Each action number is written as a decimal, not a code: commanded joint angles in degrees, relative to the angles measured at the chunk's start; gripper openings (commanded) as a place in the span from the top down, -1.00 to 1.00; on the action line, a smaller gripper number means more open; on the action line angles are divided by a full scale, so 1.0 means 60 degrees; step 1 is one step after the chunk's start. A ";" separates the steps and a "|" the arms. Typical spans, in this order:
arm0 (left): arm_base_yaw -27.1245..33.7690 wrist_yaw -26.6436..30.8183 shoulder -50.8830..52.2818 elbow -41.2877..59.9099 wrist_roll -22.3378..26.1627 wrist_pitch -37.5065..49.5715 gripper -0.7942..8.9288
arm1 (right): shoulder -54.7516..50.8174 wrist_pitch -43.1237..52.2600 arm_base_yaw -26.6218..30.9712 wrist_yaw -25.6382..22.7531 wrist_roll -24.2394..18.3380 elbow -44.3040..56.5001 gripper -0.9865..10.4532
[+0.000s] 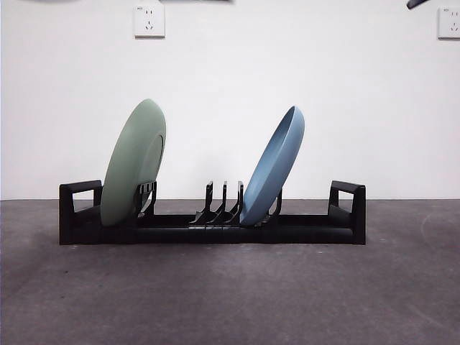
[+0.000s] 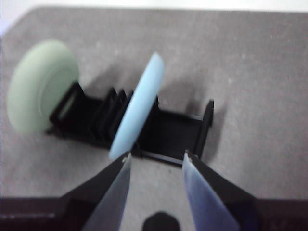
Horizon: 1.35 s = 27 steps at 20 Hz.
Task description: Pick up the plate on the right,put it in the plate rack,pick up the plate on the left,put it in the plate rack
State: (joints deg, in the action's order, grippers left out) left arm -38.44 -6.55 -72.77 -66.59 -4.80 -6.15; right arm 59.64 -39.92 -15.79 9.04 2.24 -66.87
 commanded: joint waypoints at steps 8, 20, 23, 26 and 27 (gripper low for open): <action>0.0539 0.3606 0.2885 0.0095 0.1730 -0.4561 0.85 | -0.0018 -0.0444 -0.0004 -0.0069 -0.0641 0.0040 0.86; 0.0780 0.3927 0.6360 0.4466 0.0288 -0.3264 0.85 | -0.3100 0.3934 -0.0197 -0.0175 0.0058 0.4266 0.86; 0.0776 0.4047 0.7140 0.5238 0.0229 -0.2991 0.85 | -0.3719 0.4011 -0.0481 -0.1020 0.0120 0.4819 0.85; 0.0780 0.4084 0.7144 0.5235 0.0229 -0.2929 0.85 | -0.3632 0.4036 -0.0441 -0.1738 0.0164 0.4816 0.82; 0.0780 0.4084 0.7140 0.5235 0.0233 -0.2922 0.84 | -0.3574 0.4033 -0.0441 -0.1902 0.0386 0.4816 0.82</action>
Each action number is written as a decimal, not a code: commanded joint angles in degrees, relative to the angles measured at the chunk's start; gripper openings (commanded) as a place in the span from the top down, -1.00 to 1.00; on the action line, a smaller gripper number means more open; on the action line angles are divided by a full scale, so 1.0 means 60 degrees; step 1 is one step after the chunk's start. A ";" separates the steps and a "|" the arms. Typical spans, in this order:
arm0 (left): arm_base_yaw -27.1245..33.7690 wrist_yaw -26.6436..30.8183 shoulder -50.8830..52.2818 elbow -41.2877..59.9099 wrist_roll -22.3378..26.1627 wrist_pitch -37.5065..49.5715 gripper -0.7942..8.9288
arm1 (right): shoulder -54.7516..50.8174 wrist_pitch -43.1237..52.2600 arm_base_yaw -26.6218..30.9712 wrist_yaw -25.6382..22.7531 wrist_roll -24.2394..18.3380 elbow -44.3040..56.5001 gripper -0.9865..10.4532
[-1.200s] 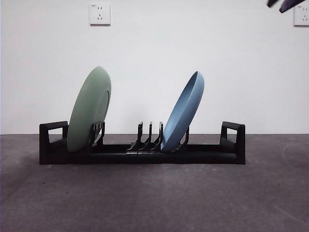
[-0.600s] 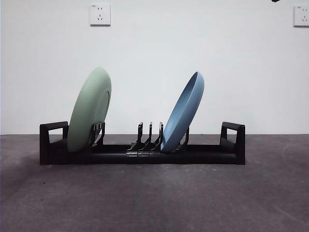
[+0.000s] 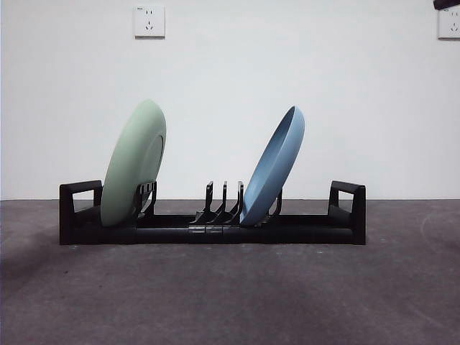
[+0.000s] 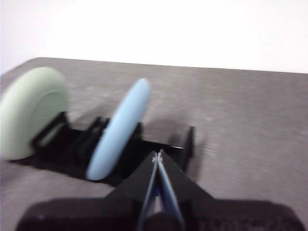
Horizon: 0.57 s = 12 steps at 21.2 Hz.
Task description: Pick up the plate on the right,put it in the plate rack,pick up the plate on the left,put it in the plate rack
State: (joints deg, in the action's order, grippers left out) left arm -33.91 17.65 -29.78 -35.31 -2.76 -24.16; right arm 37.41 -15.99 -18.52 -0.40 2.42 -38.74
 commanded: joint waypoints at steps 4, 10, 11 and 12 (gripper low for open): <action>0.0022 0.0040 -0.0040 0.0022 -0.0106 -0.0186 0.84 | 0.0266 0.0007 0.0015 -0.0463 0.0543 0.0127 0.82; 0.0022 0.0033 -0.0076 0.0022 -0.0106 -0.0634 0.84 | 0.0259 0.0007 0.0015 -0.0495 0.0543 0.0127 0.82; 0.0022 0.0025 -0.0076 0.0022 -0.0106 -0.0652 0.84 | 0.0259 0.0007 0.0015 -0.0492 0.0543 0.0127 0.82; 0.0022 0.0029 -0.0076 0.0022 -0.0102 -0.0663 0.84 | 0.0259 0.0007 0.0015 -0.0492 0.0543 0.0127 0.82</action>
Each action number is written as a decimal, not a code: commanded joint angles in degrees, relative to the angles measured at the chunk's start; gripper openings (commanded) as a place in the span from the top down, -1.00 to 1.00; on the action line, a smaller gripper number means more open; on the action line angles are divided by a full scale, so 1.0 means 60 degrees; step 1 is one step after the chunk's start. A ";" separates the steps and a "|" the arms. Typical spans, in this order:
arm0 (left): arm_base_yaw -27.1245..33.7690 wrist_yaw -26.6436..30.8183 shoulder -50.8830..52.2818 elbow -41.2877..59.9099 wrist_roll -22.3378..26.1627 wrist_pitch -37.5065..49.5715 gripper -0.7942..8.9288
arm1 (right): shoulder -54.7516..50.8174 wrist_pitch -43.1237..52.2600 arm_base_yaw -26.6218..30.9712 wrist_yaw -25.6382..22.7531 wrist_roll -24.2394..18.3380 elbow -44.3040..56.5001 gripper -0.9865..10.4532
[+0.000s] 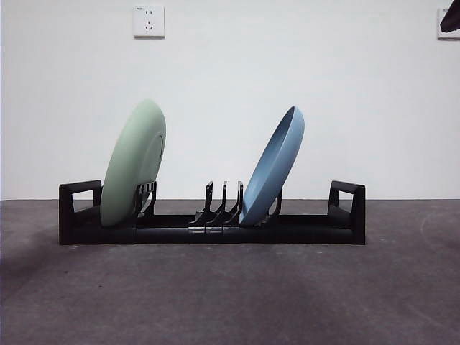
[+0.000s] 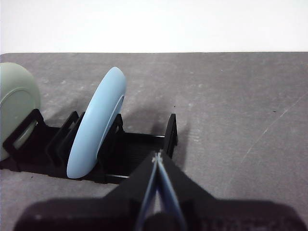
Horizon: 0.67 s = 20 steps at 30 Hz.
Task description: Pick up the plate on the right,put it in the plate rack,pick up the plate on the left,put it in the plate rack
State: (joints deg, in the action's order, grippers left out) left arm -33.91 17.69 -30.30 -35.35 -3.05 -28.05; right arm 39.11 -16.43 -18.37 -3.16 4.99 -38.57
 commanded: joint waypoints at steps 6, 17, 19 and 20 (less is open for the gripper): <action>0.0025 0.0029 0.0011 0.0029 -0.0055 -0.0022 0.84 | -0.0018 0.0080 -0.0011 -0.0036 0.0113 0.0098 0.82; 0.1315 -0.0532 0.1479 0.0171 0.0794 -0.0222 0.84 | -0.0018 0.0080 -0.0011 -0.0040 0.0109 0.0098 0.82; 0.1967 -0.0852 0.2036 0.0433 0.0812 0.0084 0.84 | -0.0018 0.0080 -0.0011 -0.0040 0.0113 0.0098 0.82; 0.2237 -0.0925 0.2277 0.0597 0.0856 0.0251 0.84 | -0.0018 0.0080 -0.0011 -0.0036 0.0109 0.0098 0.82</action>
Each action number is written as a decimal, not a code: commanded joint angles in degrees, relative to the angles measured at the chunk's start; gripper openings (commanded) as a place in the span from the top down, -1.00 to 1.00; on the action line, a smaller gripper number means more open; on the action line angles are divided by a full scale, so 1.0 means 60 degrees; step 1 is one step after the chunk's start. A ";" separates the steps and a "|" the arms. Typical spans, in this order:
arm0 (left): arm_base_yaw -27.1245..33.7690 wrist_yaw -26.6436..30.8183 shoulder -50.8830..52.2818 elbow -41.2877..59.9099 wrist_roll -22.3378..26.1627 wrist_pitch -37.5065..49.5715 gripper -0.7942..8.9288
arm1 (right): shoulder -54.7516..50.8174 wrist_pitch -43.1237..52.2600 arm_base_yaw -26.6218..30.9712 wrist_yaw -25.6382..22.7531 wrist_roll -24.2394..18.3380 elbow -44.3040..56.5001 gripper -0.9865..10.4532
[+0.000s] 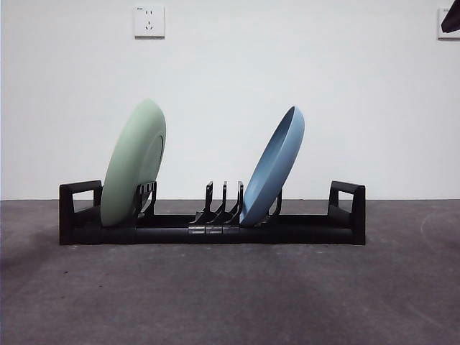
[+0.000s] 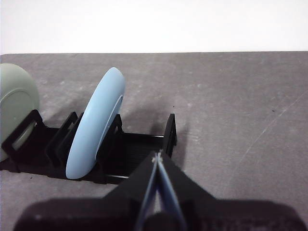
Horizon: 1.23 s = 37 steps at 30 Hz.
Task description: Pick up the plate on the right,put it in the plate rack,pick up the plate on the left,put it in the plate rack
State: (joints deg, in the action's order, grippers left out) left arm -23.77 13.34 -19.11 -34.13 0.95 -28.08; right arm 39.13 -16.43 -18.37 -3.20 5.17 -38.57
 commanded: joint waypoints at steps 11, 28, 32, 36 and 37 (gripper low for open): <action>0.3013 -0.1996 0.2885 0.3515 0.0630 0.1861 0.84 | -0.0025 0.0080 -0.0011 -0.0029 0.0080 0.0098 0.82; 0.3173 -0.2244 0.3169 0.5519 0.0627 0.2728 0.84 | -0.0022 0.0080 -0.0011 -0.0029 0.0084 0.0098 0.82; 0.3173 -0.2262 0.3169 0.5519 0.0561 0.2667 0.84 | -0.0022 0.0080 -0.0011 -0.0029 0.0080 0.0098 0.82; 0.3173 -0.2255 0.3169 0.5519 0.0561 0.2645 0.84 | -0.0022 0.0080 -0.0011 -0.0029 0.0084 0.0098 0.82; 0.3173 -0.2244 0.3166 0.5519 0.0561 0.2637 0.84 | -0.0022 0.0080 -0.0011 -0.0033 0.0084 0.0098 0.82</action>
State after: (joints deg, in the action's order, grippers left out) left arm -4.97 -0.19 -0.27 -1.63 4.05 -12.25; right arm 39.09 -16.43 -18.37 -3.20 5.17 -38.57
